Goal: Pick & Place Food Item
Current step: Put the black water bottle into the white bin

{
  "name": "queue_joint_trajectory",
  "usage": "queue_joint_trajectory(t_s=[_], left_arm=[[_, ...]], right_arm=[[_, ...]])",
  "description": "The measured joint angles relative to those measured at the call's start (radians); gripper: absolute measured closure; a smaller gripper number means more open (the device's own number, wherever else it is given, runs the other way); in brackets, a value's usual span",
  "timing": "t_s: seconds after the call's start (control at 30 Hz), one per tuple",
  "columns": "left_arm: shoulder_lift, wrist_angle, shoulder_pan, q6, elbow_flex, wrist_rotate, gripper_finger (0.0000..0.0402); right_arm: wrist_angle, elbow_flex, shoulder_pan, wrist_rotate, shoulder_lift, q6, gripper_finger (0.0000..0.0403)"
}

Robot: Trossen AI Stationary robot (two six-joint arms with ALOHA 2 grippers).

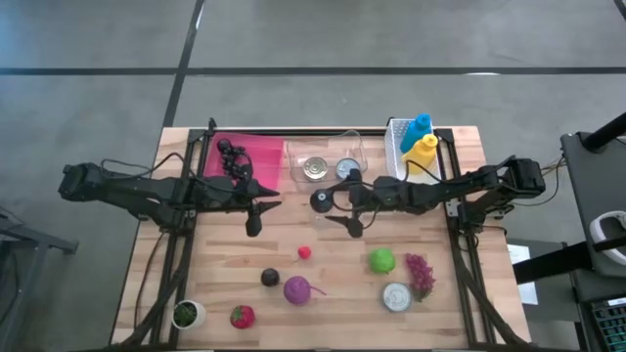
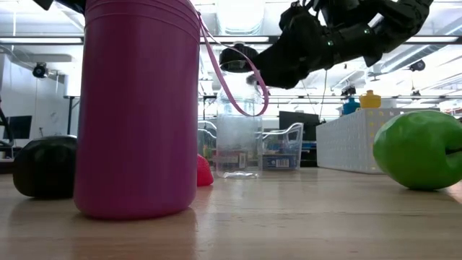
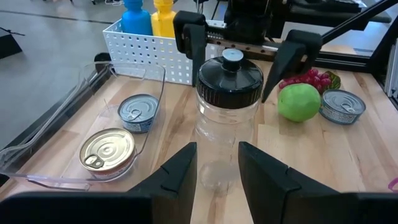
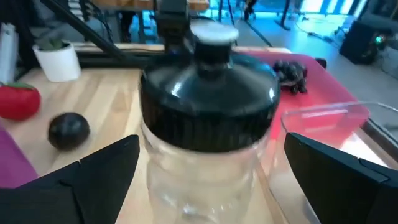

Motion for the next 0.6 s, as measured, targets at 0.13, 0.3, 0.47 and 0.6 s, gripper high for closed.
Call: queue_joint_trajectory(t_s=[0.13, 0.3, 0.47, 0.6], left_arm=[[0.0, -0.004, 0.0, 0.0, -0.005, 0.0, 0.0279], [0.0, -0.004, 0.0, 0.0, -0.005, 0.0, 0.0279], [0.0, -0.004, 0.0, 0.0, -0.005, 0.0, 0.028], [0.0, -0.004, 0.0, 0.0, -0.005, 0.0, 0.0278]], right_arm=[[-0.003, 0.0, 0.0, -0.026, 0.0, 0.022, 0.0003], [0.003, 0.002, -0.001, -0.026, 0.021, -0.003, 0.0003], [0.064, 0.002, -0.031, -0.09, 0.068, 0.015, 0.0003], [0.176, 0.002, -0.047, -0.149, 0.086, -0.007, 0.0003]])
